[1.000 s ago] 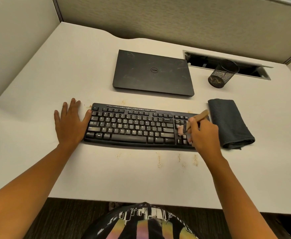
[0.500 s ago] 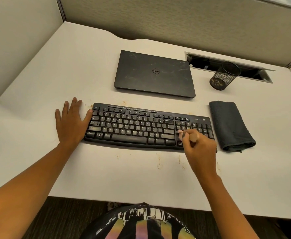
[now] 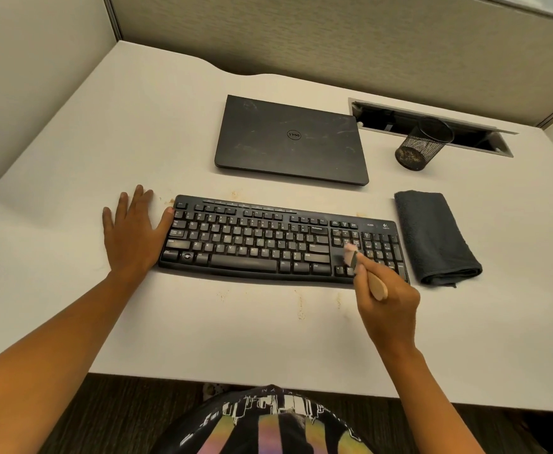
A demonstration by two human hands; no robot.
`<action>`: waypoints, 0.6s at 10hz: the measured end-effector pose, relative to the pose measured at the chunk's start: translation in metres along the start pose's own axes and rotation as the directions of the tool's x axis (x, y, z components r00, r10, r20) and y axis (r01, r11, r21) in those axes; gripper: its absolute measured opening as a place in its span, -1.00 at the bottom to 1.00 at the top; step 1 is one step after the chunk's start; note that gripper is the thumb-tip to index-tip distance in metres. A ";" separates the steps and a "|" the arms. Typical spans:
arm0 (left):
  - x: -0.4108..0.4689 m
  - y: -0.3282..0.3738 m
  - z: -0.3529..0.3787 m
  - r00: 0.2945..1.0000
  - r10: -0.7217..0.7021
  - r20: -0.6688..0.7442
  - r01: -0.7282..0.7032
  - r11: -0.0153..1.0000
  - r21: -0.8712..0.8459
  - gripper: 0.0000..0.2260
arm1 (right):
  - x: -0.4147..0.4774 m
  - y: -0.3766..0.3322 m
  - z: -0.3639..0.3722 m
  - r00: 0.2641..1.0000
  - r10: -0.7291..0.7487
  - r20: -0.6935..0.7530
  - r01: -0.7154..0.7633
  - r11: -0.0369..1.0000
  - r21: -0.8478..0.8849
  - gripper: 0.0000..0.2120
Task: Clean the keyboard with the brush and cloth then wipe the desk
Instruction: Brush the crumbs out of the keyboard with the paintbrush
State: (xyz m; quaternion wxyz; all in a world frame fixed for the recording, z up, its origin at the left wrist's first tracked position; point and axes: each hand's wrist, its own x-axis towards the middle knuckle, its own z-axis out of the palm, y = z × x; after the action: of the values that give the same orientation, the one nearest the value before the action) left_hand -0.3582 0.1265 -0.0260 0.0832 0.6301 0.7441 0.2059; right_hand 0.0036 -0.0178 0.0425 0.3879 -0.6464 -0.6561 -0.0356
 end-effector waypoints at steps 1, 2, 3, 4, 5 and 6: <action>-0.001 0.001 0.000 1.000 -0.002 0.000 0.002 1.000 -0.003 -0.48 | -0.003 0.001 0.009 0.996 -0.028 0.084 0.028 1.000 0.000 -0.69; -0.001 0.001 -0.001 1.000 -0.002 0.001 0.002 1.000 -0.007 -0.48 | 0.001 0.003 0.015 0.997 -0.009 0.070 0.007 1.000 0.016 -0.71; -0.001 0.001 -0.001 1.000 -0.001 -0.001 0.001 1.000 -0.005 -0.48 | 0.019 -0.001 0.014 0.986 0.164 -0.040 -0.159 0.981 0.112 -0.81; 0.000 0.000 0.000 1.000 0.003 0.000 -0.003 1.000 -0.007 -0.48 | 0.036 -0.006 0.010 0.949 0.309 -0.066 -0.290 0.934 0.208 -0.92; 0.000 -0.001 0.000 1.000 0.008 -0.002 -0.008 1.000 -0.007 -0.48 | 0.064 -0.005 0.008 0.935 0.351 -0.042 -0.338 0.923 0.184 -0.90; 0.000 0.000 0.000 1.000 0.008 -0.006 -0.009 1.000 -0.004 -0.48 | 0.084 -0.002 0.014 0.926 0.376 0.019 -0.375 0.918 0.127 -0.80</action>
State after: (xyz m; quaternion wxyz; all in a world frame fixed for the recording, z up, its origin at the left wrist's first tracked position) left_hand -0.3583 0.1264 -0.0262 0.0814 0.6324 0.7412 0.2099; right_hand 0.0067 0.0587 0.0806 0.4301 -0.7338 -0.5198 0.0799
